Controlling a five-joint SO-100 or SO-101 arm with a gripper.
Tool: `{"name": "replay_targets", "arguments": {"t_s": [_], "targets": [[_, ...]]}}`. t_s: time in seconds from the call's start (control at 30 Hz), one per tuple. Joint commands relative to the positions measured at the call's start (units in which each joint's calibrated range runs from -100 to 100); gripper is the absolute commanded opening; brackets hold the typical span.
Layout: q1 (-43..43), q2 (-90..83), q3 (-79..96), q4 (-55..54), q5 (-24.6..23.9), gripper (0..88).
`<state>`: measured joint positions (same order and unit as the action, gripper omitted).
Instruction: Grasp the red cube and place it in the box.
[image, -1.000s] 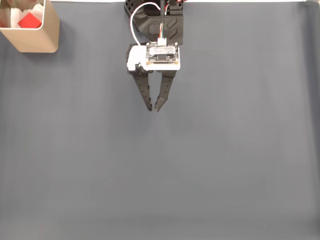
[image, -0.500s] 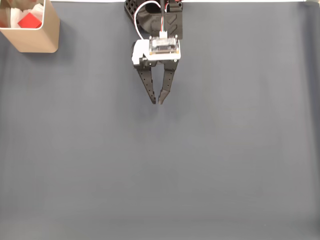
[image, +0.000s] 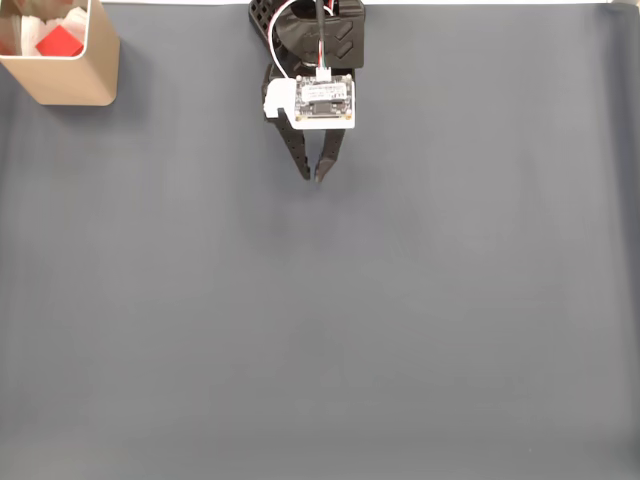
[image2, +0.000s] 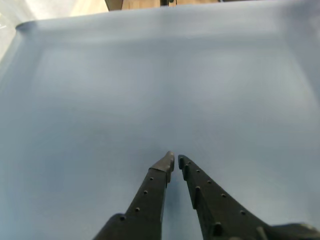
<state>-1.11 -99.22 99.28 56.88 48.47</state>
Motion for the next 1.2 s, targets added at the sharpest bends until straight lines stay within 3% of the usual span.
{"name": "replay_targets", "arguments": {"t_s": [0.0,0.63,1.17], "targets": [[0.26,-0.69,0.54,3.53,1.07,0.0],[0.12,-0.69,0.54,18.86,1.47,0.2],[0.12,-0.69,0.54,19.02,0.39,0.2]]}}
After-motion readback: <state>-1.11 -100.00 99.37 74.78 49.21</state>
